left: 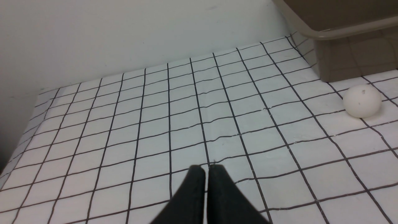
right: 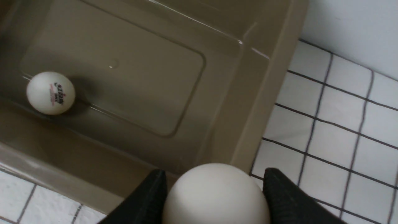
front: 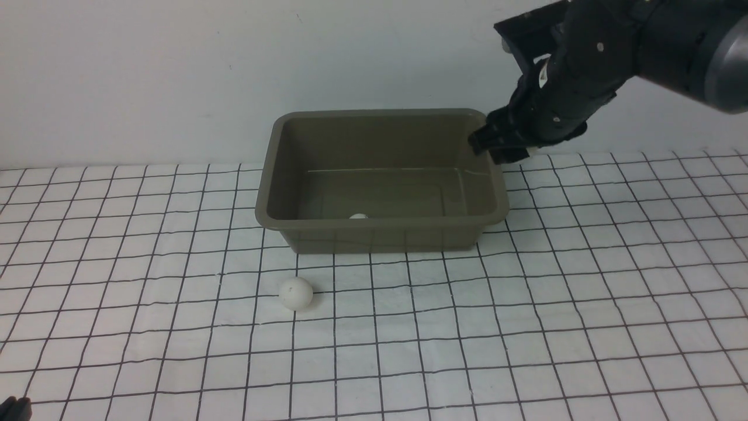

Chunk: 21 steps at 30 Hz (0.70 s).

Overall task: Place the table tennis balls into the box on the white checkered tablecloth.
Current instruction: 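Release the ping pong ball into the bin and lift the gripper away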

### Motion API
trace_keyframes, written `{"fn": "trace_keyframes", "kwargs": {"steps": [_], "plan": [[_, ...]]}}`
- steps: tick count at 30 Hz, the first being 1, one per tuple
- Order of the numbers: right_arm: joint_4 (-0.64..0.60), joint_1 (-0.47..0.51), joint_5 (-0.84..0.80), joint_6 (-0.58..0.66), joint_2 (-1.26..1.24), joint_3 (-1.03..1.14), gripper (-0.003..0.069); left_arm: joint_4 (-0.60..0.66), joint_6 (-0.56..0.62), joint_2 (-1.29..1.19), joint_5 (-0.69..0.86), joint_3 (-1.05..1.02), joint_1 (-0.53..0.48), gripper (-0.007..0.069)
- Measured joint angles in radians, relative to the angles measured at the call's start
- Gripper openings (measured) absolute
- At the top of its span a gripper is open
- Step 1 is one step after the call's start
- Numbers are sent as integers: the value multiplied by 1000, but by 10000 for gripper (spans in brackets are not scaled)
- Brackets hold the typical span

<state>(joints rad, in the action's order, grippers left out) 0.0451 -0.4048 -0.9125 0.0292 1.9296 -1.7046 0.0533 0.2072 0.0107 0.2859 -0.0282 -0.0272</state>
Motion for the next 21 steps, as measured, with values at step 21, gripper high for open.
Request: {"fn": "trace_keyframes", "kwargs": {"steps": [21], "plan": [[-266,0,148,221,157,-43,405,0,0,0,0,0,0,-4]]}}
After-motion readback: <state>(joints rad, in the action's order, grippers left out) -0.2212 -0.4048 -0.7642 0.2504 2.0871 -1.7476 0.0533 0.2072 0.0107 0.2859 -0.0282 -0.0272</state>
